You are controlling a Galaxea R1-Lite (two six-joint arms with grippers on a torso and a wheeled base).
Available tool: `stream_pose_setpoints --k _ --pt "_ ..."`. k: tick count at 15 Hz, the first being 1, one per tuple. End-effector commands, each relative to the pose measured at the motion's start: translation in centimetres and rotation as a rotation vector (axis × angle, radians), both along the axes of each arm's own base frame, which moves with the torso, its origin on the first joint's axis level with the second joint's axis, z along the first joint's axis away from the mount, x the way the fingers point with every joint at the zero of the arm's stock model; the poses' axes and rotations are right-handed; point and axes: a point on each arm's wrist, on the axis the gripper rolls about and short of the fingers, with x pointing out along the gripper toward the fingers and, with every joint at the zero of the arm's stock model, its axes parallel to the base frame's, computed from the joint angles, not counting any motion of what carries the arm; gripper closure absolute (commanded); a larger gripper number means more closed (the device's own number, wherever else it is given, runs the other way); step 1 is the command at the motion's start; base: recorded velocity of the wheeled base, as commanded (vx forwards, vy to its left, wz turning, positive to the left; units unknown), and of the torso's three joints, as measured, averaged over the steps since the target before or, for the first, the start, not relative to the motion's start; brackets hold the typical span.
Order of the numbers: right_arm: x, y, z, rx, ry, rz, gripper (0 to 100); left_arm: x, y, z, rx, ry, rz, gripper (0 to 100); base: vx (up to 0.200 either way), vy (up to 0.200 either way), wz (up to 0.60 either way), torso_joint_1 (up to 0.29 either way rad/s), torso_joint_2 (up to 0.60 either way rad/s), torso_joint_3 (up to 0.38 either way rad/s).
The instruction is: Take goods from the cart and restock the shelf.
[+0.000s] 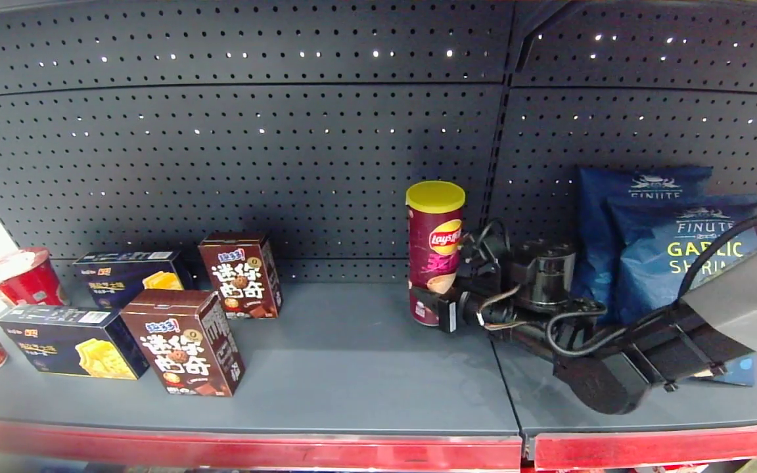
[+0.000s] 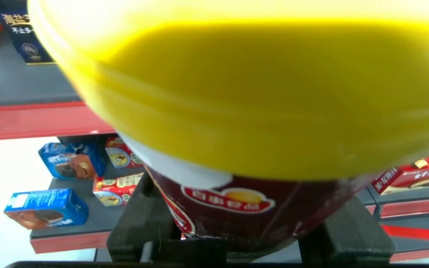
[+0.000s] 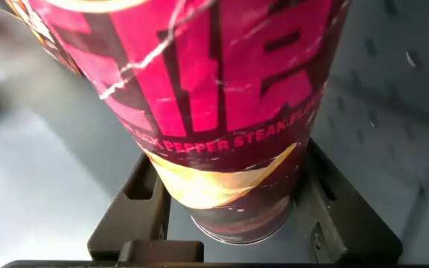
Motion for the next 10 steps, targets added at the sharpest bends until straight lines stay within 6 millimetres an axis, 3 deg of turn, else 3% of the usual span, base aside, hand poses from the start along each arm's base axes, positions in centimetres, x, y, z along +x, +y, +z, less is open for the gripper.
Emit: stream_pose_setpoints --k 1,3,7,10 --pt "-3.8 0.2 1.4 0.011 -0.026 -0.010 100 0.0 0.0 0.0 0.000 0.001 0.002 100 0.000 0.000 0.00 0.000 0.00 0.000" --pt "-4.8 0.9 1.6 0.008 -0.033 -0.107 100 0.0 0.0 0.0 0.000 0.001 0.002 100 0.000 0.000 0.00 0.000 0.00 0.000" --pt "-5.9 1.0 1.7 0.020 -0.019 -0.121 100 0.0 0.0 0.0 0.002 0.001 0.003 100 0.000 0.000 0.00 0.000 0.00 0.000" --pt "-9.2 -1.2 0.9 -0.008 0.006 -0.112 100 0.0 0.0 0.0 0.001 0.001 0.008 100 0.000 0.000 0.00 0.000 0.00 0.000"
